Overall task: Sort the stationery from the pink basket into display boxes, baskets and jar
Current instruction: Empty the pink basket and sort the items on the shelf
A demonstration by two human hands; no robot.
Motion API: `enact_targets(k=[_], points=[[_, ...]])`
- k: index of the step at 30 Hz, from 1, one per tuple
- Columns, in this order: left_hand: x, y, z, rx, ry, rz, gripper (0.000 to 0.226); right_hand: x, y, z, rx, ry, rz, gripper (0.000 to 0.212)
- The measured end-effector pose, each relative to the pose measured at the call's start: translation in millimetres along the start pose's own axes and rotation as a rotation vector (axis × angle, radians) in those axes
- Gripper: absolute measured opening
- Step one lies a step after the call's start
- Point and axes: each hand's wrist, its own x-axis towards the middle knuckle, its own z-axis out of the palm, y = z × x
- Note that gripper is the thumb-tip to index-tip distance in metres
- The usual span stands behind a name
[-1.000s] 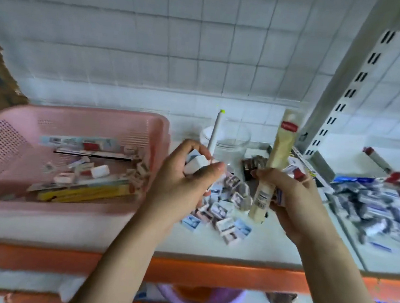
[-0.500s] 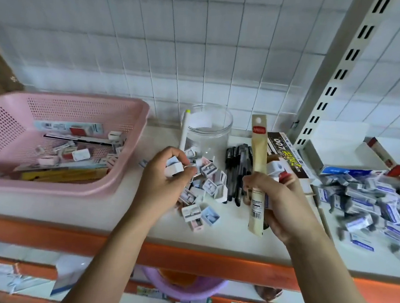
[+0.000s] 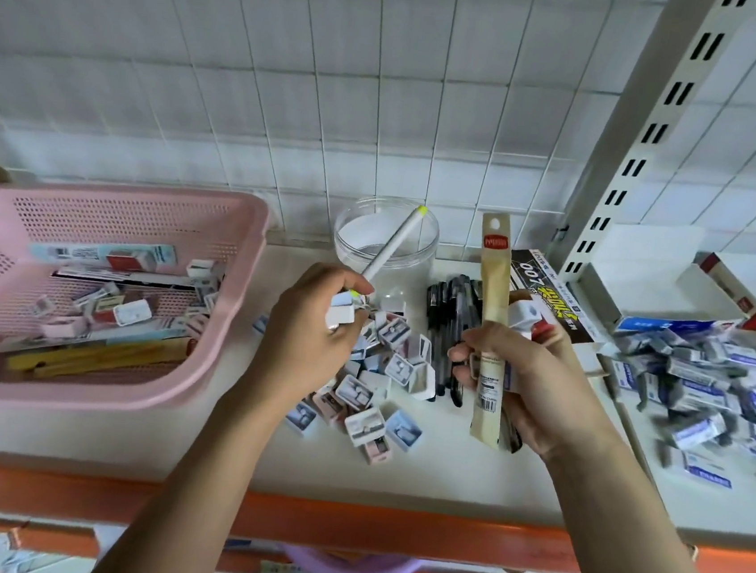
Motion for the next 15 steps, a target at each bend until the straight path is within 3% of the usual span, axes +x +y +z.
enact_targets(k=[7,12,15], points=[[4.3,3.0,-2.5,0.061,-0.114,-0.032,0.040,3.9,3.6,4.6,-0.031,0.024,-0.061,0.031],[0.5,2.4,-4.1,0.041,-0.079,-0.041,0.025,4.1,5.0,5.4,-0.098,0.043,-0.113,0.029],[-3.1,2.3,-4.0,0.052,-0.051,-0.042,0.029,3.5,5.0,7.2,-0.149,0.060,-0.135,0.030]])
